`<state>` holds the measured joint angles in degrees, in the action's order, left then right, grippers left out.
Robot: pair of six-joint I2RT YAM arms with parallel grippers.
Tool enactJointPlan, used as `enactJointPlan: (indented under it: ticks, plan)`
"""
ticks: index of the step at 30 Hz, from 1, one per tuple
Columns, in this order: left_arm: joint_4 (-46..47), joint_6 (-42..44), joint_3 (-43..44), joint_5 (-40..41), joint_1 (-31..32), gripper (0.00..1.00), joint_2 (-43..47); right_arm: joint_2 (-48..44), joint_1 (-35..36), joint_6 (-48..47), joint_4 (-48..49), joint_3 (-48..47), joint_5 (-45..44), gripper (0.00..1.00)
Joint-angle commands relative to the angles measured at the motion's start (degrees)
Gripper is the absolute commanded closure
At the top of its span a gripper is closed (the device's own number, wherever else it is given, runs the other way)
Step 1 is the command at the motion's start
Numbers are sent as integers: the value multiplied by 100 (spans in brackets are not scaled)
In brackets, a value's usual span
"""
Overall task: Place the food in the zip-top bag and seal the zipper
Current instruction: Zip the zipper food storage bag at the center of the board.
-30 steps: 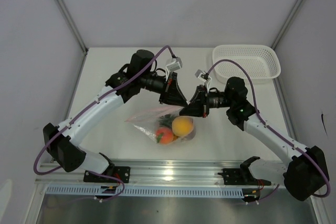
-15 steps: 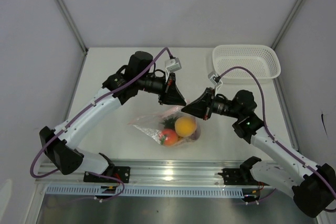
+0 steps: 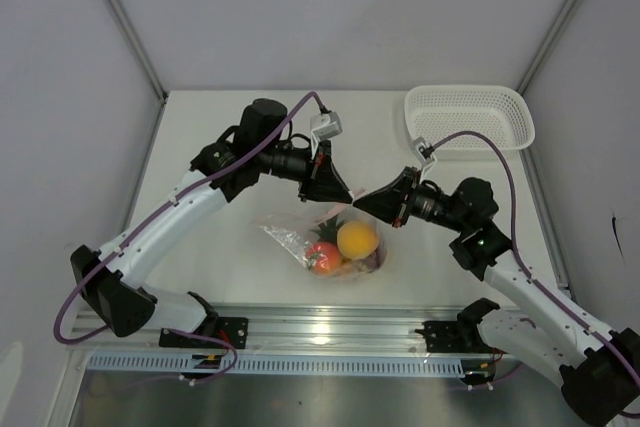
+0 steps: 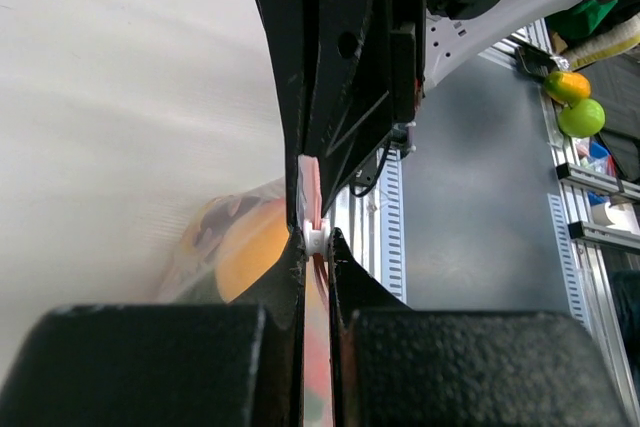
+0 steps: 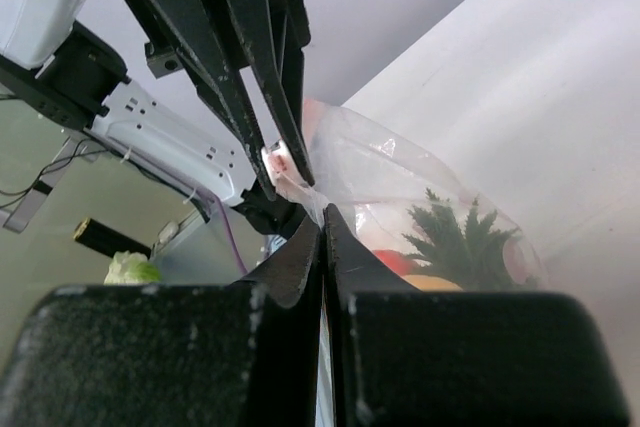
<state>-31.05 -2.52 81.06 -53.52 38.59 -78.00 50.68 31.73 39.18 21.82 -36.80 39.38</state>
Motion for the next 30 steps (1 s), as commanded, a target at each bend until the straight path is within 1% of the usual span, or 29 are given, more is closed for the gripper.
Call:
enactJointPlan:
  ticks: [1, 7, 9, 11, 14, 15, 17, 18, 19, 20, 21, 22, 23, 24, 25, 26, 28, 29, 30]
  plan:
    - [-419, 138, -160, -335, -9, 99, 241, -312, -254, 160, 507, -3, -571, 100]
    - [-498, 208, -327, -265, -9, 99, 381, -541, -439, 196, 332, -29, -616, 100]
    - [-534, 226, -415, -107, -9, 99, 434, -585, -535, 213, 287, -3, -563, 100]
    - [-551, 235, -441, -54, -9, 99, 522, -507, -597, 239, 340, -20, -362, 100]
    - [-578, 235, -433, -89, -9, 99, 575, -252, -597, -32, 95, -222, 165, 100]
    - [-595, 244, -381, -97, -9, 99, 575, -147, -597, -146, -132, -318, 689, 100]
    - [-622, 244, -328, -98, -9, 99, 566, 64, -510, -672, -572, -757, 1141, 100]
    - [-657, 244, -258, -98, -9, 100, 549, 222, -449, -971, -1357, -959, 1256, 100]
    - [-727, 244, -161, -106, -9, 99, 540, 284, -248, -1661, -1844, -1170, 1257, 90]
    - [-771, 400, -47, -106, -9, 99, 496, 346, -159, -1998, -2301, -1616, 1205, 79]
    - [-823, 428, -3, -115, -9, 100, 479, 442, -88, -2280, -3071, -1812, 1152, 68]
    - [-937, 446, 163, -141, -9, 99, 452, 487, -44, -2492, -3331, -1979, 1134, 54]
    - [-1025, 524, 234, -168, -9, 99, 382, 522, -26, -2790, -3691, -2259, 1160, 49]
    - [-1139, 577, 313, -168, -9, 99, 347, 618, -26, -2923, -3851, -2401, 1151, 40]
    - [-1245, 621, 480, -185, -9, 99, 312, 671, -26, -3055, -3983, -2533, 1177, 38]
    - [-1420, 691, 525, -177, -9, 99, 285, 750, -26, -3361, -4384, -2856, 1308, 37]
    - [-1500, 701, 586, -124, -9, 99, 285, 1057, 0, -3714, -4860, -3209, 1493, 35]
    - [-1501, 701, 587, -115, -9, 99, 285, 1154, 53, -4099, -5333, -3376, 1572, 34]
    - [-1518, 683, 587, -106, -9, 99, 302, 1233, 88, -4259, -5520, -3639, 1538, 33]
